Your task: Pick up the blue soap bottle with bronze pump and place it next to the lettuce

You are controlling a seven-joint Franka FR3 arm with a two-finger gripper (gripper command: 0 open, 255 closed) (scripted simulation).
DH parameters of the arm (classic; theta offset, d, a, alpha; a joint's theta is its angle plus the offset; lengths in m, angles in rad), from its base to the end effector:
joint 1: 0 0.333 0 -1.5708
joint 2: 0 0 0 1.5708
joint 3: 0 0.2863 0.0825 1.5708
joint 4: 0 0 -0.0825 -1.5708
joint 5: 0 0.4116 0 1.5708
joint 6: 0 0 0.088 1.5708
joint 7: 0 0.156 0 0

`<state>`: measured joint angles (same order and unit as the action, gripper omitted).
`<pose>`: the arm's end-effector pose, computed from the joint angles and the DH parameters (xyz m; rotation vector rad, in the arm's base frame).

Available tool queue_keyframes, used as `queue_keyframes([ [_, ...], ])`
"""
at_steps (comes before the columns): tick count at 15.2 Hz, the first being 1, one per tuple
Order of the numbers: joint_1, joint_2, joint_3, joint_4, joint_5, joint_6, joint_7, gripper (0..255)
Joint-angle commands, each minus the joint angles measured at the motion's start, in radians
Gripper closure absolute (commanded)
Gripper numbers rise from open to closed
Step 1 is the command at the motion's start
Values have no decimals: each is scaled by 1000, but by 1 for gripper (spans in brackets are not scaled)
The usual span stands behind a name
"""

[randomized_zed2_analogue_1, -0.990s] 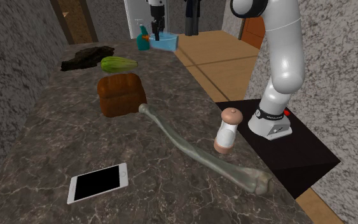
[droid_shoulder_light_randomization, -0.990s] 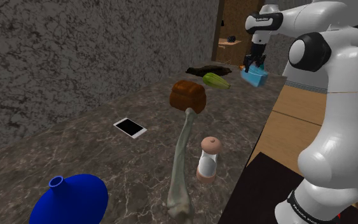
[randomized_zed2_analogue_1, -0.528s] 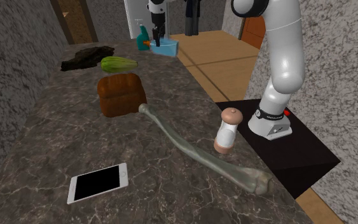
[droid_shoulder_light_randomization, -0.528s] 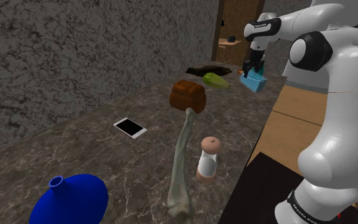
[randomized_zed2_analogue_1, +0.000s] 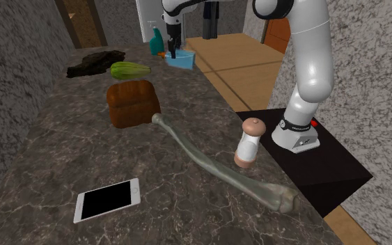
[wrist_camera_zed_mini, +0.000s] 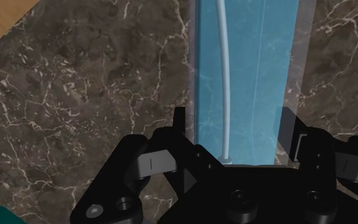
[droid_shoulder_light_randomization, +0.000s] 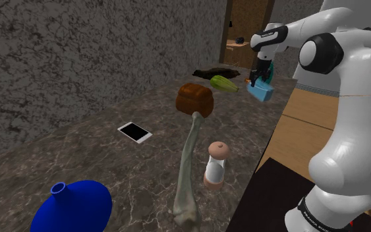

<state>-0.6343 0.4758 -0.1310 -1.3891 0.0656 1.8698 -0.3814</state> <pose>0.5263 -0.4782 0.3560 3.0802 -0.6056 0.0143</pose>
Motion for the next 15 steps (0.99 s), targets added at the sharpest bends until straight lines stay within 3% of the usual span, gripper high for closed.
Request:
queue_keyframes([
  [1, 0, 6, 1, -18, 1, 26, -1, 255],
  [15, 0, 54, 5, -129, 9, 184, -7, 255],
])
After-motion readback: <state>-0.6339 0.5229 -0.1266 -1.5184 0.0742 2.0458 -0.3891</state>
